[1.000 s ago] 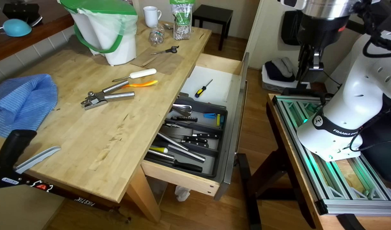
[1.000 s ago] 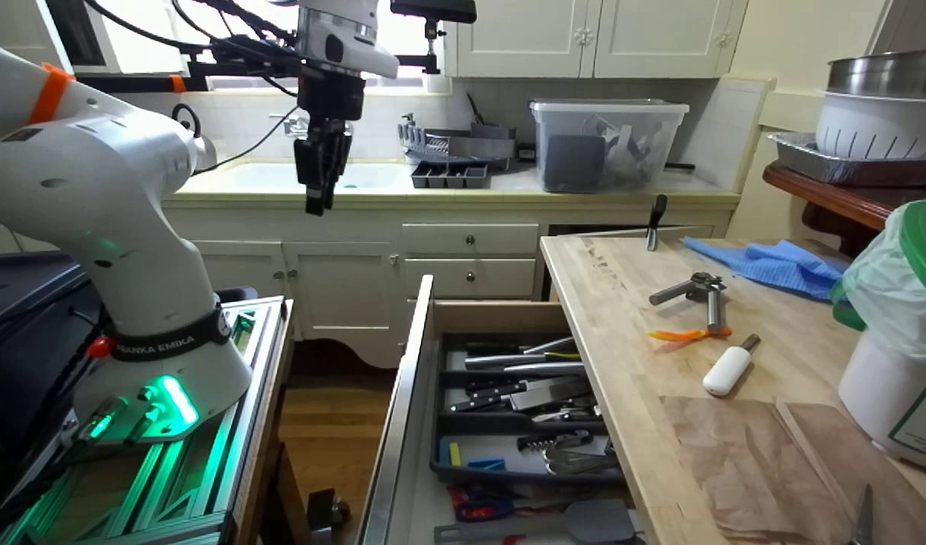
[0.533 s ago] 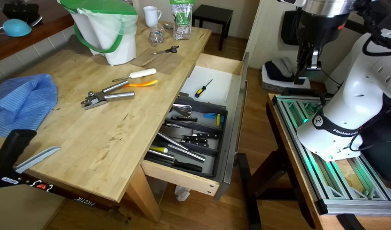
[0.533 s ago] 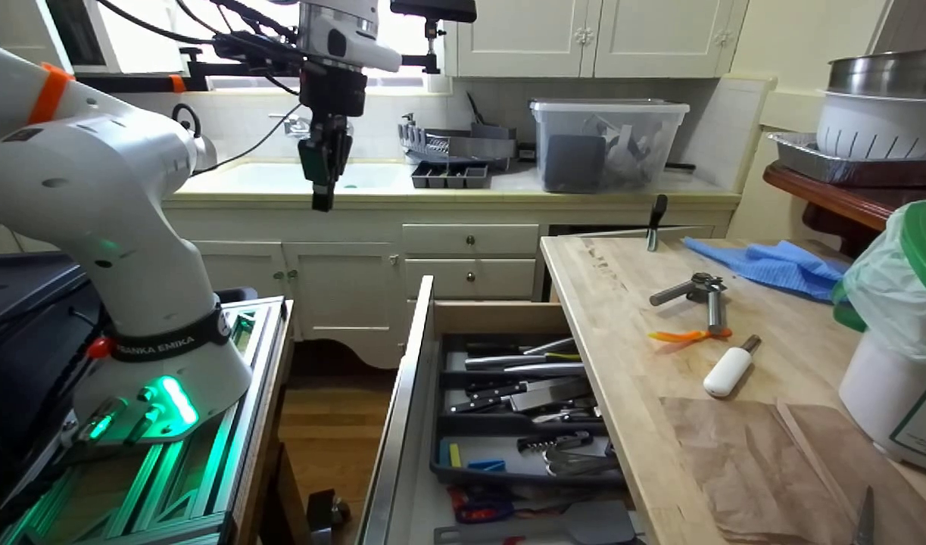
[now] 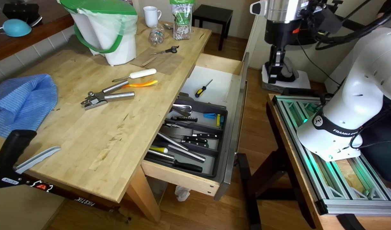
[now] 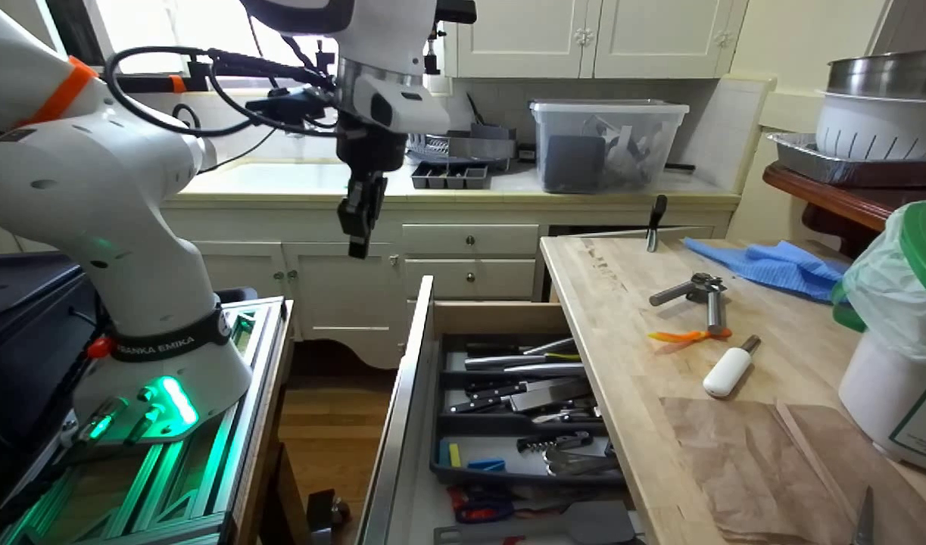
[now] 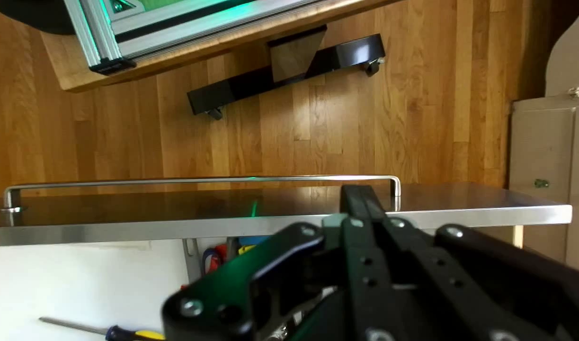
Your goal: Close the drawer
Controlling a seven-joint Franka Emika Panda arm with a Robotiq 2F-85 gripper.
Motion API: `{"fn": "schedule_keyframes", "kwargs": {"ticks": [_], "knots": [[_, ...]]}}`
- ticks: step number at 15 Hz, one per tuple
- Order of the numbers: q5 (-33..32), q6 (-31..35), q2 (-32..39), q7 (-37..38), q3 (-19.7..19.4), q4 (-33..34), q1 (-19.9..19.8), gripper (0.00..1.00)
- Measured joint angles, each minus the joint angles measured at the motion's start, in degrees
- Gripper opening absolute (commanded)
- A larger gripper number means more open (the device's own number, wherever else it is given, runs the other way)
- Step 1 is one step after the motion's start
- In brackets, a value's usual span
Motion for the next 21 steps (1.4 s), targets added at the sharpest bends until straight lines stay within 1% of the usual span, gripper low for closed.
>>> {"fn": "schedule_keyframes", "kwargs": {"ticks": [3,7,9,13,15,17,21], "knots": [[1.4,2.6,6.7,-4.4,-4.4,0.0,-0.2,0.0],[3.4,4.1,15.4,-8.6,-7.0,0.0,-0.3,0.01],[3.5,4.3,17.4,-8.8,-6.8,0.4,-0.4,0.01],[3.4,4.3,16.7,-8.7,-6.4,0.7,-0.6,0.0],[2.3,4.8,17.6,-7.7,-5.7,0.7,-1.0,0.0],[0.9,6.8,20.3,-6.3,-5.1,0.7,-1.4,0.0],[-0.6,13.5,28.6,-5.1,-4.5,0.5,-1.7,0.0]]}}
